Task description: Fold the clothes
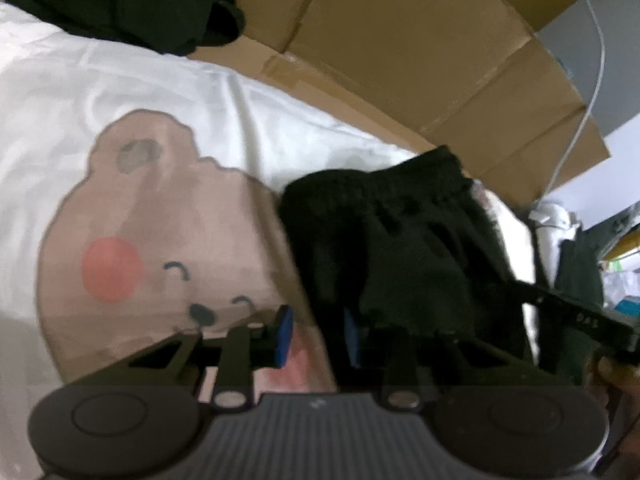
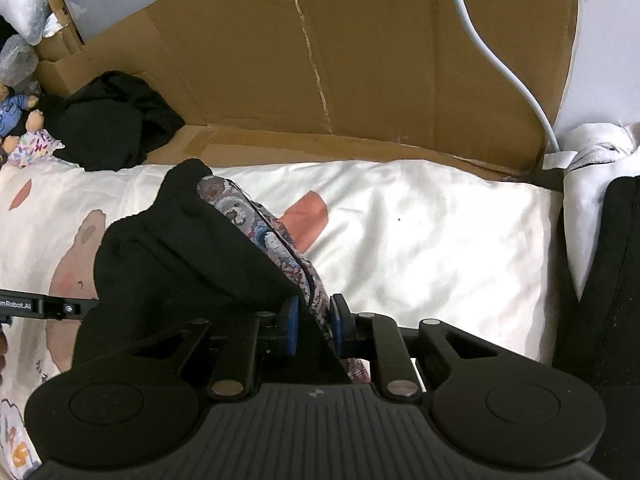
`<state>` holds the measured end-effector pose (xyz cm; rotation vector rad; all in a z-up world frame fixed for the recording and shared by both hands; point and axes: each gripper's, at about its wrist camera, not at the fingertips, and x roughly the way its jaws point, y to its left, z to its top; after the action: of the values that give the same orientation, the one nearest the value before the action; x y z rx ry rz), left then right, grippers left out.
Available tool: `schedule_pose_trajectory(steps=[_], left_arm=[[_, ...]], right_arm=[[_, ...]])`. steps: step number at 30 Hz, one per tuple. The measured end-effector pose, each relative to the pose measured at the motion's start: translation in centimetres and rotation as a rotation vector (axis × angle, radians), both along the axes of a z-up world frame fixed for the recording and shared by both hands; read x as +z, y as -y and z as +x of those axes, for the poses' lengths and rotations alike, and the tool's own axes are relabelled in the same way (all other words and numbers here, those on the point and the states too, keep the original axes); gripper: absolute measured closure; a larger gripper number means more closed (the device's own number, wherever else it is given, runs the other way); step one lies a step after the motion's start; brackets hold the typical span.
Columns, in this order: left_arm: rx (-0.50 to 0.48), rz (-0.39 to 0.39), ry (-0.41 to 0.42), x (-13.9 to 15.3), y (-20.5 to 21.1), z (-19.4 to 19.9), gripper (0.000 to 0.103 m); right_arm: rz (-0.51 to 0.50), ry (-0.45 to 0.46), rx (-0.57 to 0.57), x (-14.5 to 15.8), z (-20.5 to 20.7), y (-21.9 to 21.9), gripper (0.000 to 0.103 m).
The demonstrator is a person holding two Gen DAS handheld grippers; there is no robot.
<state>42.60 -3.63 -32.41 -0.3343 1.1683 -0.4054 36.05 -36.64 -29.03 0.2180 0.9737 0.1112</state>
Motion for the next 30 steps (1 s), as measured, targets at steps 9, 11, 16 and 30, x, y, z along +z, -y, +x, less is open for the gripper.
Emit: schedule_pose_trajectory(steps=[9,11,16,30], left_arm=[[0.049,0.055,-0.013,-0.9,2.8,0.8,0.094],[0.026,0.077,-0.003,-0.5,3.0,0.9,0.098],[-0.031,0.097,0.010,1.5,1.6,2.0,0.100],[0.036,0.133,0.054,3.8,-3.7,1.5,0.082]], right_arm=[[0.027,0.003,0.024,0.7,-0.9,-0.6,0.083],[0.021,-0.002,0.024,0.7,-0.8,-0.6,0.083],[-0.012,-0.027,0.025,0.1,-0.6,-0.4,0.084],[-0.139,-0.021,-0.080,1.4,-1.5,2.3,0.084]])
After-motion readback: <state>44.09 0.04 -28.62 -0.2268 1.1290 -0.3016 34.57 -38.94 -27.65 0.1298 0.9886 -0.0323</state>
